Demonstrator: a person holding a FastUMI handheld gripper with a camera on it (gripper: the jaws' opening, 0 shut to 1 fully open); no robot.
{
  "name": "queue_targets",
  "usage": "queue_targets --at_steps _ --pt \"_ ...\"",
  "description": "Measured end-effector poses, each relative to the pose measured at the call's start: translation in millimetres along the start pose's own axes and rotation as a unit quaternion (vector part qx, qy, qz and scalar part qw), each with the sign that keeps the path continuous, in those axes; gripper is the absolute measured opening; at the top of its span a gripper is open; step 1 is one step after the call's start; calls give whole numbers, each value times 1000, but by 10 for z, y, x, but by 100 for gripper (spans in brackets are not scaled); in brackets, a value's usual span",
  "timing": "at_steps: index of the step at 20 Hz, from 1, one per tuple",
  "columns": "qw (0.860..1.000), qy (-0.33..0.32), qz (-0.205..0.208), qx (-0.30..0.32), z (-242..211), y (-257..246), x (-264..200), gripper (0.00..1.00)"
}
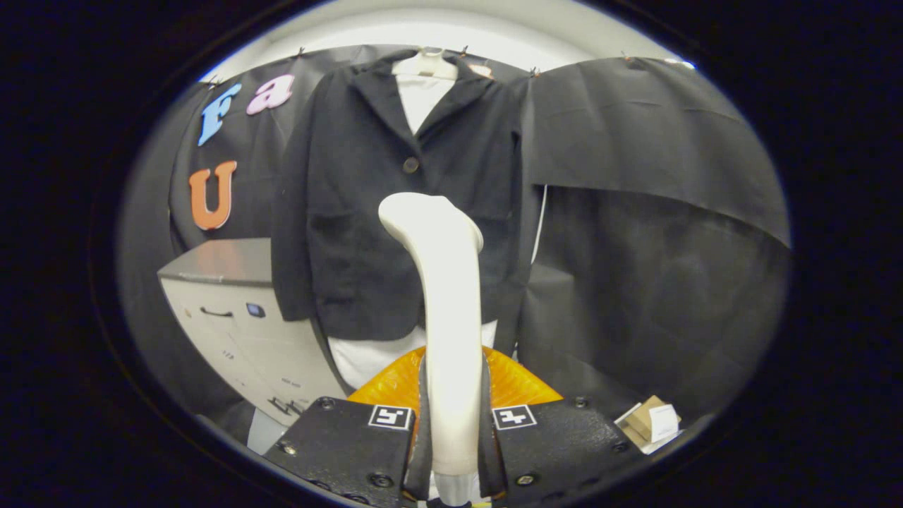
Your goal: Iron the clothes twice with a garment steamer, once on the left side and once on the right side.
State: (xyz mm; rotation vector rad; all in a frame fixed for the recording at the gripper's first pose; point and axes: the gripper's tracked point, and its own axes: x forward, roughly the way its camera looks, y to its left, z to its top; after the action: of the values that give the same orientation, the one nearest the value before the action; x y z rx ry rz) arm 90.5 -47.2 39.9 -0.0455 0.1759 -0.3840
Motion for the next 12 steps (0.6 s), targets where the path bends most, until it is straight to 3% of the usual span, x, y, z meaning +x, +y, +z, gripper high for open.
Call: queue_targets --at_steps 6,12 --pt "997 -66 -8 28 891 -345 -12 29" --pt "991 -127 8 40 1705 -502 343 28"
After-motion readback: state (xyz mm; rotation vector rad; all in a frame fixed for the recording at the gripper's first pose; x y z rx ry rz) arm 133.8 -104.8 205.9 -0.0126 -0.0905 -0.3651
